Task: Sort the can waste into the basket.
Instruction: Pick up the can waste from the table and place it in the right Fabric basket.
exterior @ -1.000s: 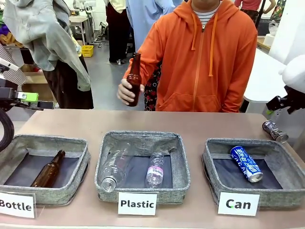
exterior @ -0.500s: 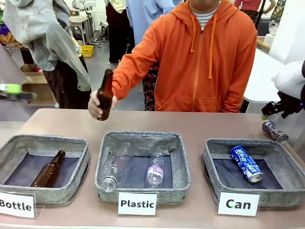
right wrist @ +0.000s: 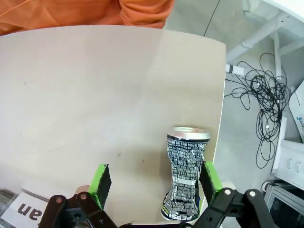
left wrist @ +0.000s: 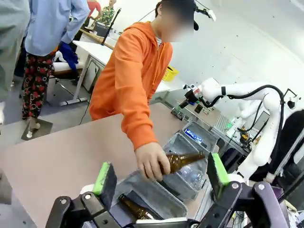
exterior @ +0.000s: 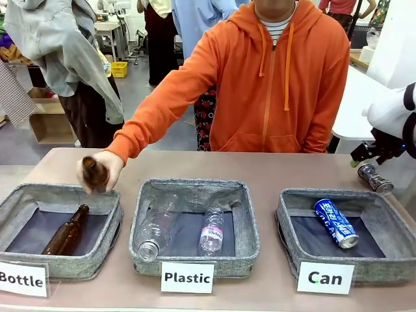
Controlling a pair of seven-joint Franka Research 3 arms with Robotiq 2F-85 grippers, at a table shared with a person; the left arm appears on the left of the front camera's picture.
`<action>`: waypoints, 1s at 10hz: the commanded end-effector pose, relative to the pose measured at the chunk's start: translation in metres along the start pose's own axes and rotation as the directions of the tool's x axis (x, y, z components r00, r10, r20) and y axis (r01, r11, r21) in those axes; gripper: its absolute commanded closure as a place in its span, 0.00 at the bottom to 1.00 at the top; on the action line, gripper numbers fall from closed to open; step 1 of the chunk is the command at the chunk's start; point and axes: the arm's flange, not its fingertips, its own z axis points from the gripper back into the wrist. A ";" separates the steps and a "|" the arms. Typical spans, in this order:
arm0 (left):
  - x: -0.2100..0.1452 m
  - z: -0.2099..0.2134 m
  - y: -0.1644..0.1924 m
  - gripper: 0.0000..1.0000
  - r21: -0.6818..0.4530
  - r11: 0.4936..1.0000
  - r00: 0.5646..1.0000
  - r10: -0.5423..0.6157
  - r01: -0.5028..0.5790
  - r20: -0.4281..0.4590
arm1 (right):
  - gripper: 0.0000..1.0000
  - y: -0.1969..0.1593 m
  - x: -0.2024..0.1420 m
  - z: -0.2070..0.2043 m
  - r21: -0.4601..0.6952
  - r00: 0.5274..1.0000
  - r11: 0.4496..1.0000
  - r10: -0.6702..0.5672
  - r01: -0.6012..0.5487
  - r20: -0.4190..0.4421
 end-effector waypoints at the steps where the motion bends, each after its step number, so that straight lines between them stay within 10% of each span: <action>1: -0.004 -0.012 0.004 0.00 -0.023 1.000 1.000 0.021 -0.021 0.011 | 0.00 -0.011 0.007 -0.008 0.027 1.000 0.999 0.018 -0.019 0.013; 10: -0.013 -0.008 0.008 0.00 -0.032 0.999 0.999 0.042 -0.042 0.002 | 0.00 -0.033 0.003 -0.035 -0.057 0.992 0.992 -0.113 0.110 -0.049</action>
